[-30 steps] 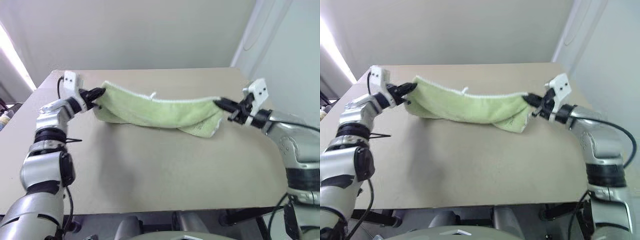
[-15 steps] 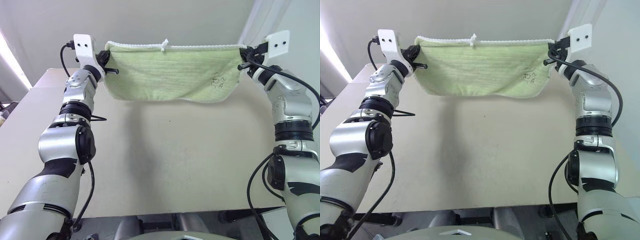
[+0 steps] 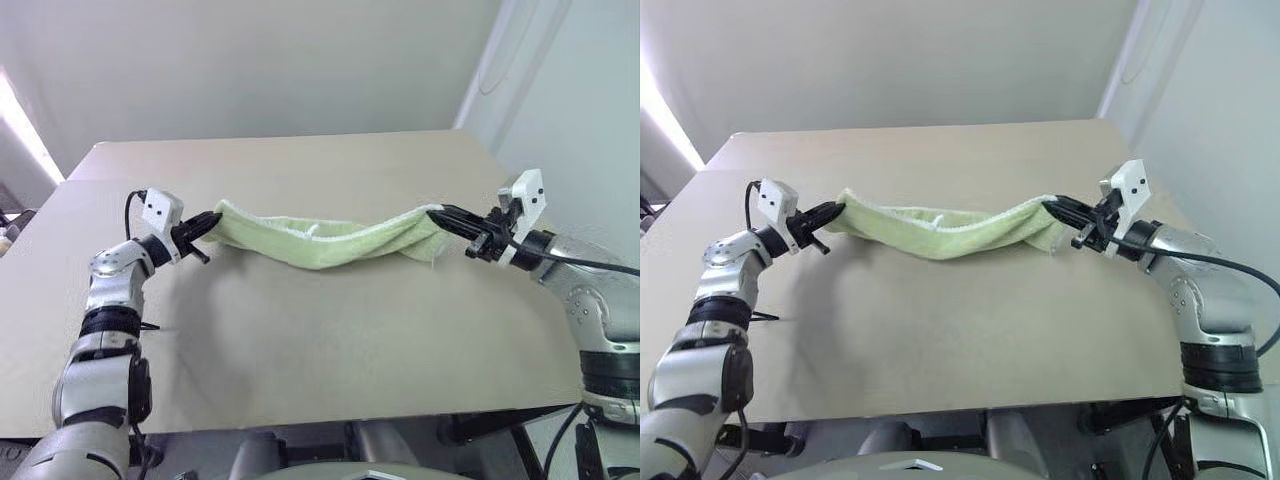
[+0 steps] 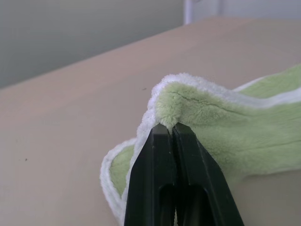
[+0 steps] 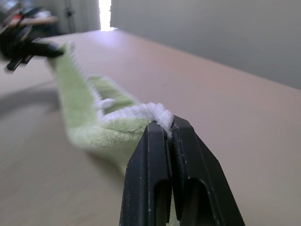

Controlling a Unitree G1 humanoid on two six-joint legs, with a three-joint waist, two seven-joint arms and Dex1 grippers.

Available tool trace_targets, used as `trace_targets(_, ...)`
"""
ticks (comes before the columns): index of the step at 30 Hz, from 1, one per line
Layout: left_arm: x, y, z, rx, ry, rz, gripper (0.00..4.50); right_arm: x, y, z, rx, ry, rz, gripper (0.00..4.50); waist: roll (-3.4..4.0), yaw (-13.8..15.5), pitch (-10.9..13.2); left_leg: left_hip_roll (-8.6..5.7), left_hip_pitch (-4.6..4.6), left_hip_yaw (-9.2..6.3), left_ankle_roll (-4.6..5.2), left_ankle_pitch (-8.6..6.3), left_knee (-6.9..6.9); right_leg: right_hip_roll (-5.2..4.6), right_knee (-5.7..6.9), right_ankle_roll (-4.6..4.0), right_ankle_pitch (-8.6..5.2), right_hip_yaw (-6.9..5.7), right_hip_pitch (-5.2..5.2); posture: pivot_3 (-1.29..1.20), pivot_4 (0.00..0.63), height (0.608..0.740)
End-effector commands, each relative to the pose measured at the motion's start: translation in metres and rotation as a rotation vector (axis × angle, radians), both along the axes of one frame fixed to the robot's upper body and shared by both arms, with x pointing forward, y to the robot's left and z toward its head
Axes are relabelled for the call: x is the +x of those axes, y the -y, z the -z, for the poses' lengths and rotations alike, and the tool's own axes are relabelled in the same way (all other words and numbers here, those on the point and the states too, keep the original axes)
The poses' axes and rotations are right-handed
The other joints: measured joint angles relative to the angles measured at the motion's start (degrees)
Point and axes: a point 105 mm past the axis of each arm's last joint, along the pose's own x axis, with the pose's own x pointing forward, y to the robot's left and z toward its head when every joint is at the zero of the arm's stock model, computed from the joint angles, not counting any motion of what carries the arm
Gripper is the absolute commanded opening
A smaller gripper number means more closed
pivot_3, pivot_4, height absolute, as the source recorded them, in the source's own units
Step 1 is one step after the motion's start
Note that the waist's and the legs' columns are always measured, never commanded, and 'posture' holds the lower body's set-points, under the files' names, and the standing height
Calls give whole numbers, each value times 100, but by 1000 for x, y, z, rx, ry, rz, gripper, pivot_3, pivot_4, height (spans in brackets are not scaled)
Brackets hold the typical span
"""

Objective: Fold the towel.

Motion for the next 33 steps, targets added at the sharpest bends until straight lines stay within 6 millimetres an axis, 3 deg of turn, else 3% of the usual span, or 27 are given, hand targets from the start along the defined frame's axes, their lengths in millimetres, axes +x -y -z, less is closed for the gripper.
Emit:
trace_targets(1,-19,-5,-24,2,66,43,18,-14,-3,10,-78,-32,-44,0,2,-7,-1,2,38,2,-1,0,-1,-1,-4,-1,-1,0,21,0,0,712)
trace_targets(7,-56,-17,-21,-9,-16,80,18,-33,-1,30,-154,-95,-78,0,3,-9,-1,7,72,5,-1,-1,-2,0,0,-1,-3,-2,30,0,0,712)
trace_targets(13,-86,-30,-10,50,-89,94,18,-48,1,35,-162,-121,-84,0,3,-9,0,11,65,9,-2,-1,-16,3,-8,-4,-7,-1,14,0,0,712)
trace_targets(17,-104,-43,3,147,-128,111,18,-72,1,38,-170,-173,-125,0,2,10,0,10,64,9,-3,-2,-15,-1,-15,-3,-7,-4,14,0,0,712)
trace_targets(22,-111,-47,11,178,-91,127,18,-91,-2,36,-182,-215,-150,0,2,-6,0,14,63,12,-6,-4,-17,-5,-27,-3,-8,-7,13,0,0,712)
trace_targets(28,-109,-46,16,139,-104,115,18,-97,-5,36,-193,-231,-159,0,-3,-19,0,32,65,20,-20,-12,-18,-7,-39,-3,-8,-30,10,0,0,712)
trace_targets(33,-101,-48,24,89,-174,50,18,-77,-4,40,-205,-200,-103,0,-4,-25,3,33,63,20,-23,-14,-22,-10,-42,-3,-8,-35,6,0,0,712)
